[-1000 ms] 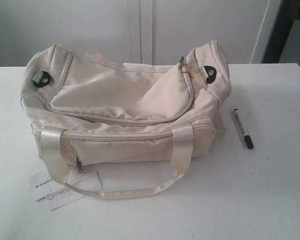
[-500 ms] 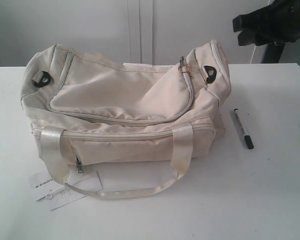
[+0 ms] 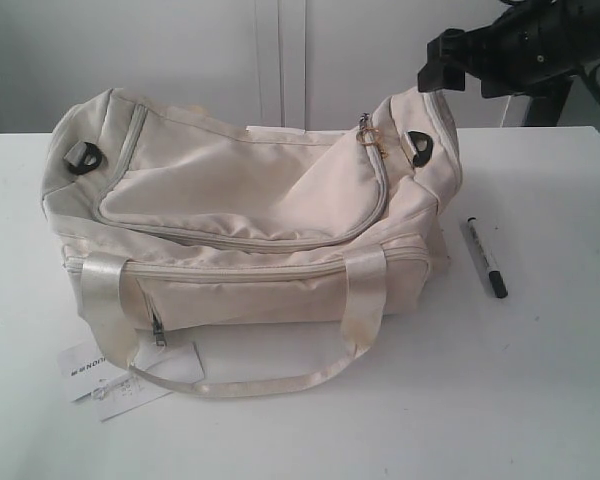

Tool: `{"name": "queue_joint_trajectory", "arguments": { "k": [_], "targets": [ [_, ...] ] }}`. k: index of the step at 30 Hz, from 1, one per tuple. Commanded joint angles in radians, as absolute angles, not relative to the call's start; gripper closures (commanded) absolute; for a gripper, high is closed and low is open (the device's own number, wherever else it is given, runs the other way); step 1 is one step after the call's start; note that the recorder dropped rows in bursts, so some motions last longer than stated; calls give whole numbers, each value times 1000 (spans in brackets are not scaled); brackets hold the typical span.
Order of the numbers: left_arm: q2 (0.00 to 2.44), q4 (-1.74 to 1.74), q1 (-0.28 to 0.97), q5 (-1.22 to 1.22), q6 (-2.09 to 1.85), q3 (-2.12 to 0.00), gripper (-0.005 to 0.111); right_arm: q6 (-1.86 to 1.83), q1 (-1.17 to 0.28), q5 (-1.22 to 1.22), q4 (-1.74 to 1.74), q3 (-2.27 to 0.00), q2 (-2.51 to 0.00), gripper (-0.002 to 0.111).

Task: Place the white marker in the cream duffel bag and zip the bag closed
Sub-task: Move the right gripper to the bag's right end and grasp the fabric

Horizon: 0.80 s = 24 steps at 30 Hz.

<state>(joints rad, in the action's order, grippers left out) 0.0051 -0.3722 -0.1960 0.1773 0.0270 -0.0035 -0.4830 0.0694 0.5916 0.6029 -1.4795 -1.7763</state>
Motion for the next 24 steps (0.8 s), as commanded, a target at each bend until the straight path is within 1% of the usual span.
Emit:
{"name": "queue_joint_trajectory", "arguments": {
  "k": [1,4,8,15,18,19,20,22,24],
  "targets": [
    [0,-388,-197,180,28,0,107,-494,65,582,637,-1516,-1830,32],
    [0,-388,-197,180,28,0,107,-494,58,563,642,-1529,-1859,32],
    [0,-388,-197,180,28,0,107,-494,59,558,640,-1548,-1890,36],
    [0,-388,-197,184,28,0,107,-494,59,559,650,-1564,-1945,37],
    [0,-388,-197,184,28,0,107,-494,59,567,650,-1564,-1954,41],
    [0,-388,-197,184,28,0,107,-494,59,567,650,-1564,-1956,45],
    [0,-388,-197,184,28,0,107,-494,59,567,650,-1564,-1958,50],
    [0,-388,-197,184,28,0,107,-494,59,573,654,-1564,-1958,67],
    [0,-388,-197,184,28,0,107,-494,59,584,659,-1564,-1958,95]
  ]
}}
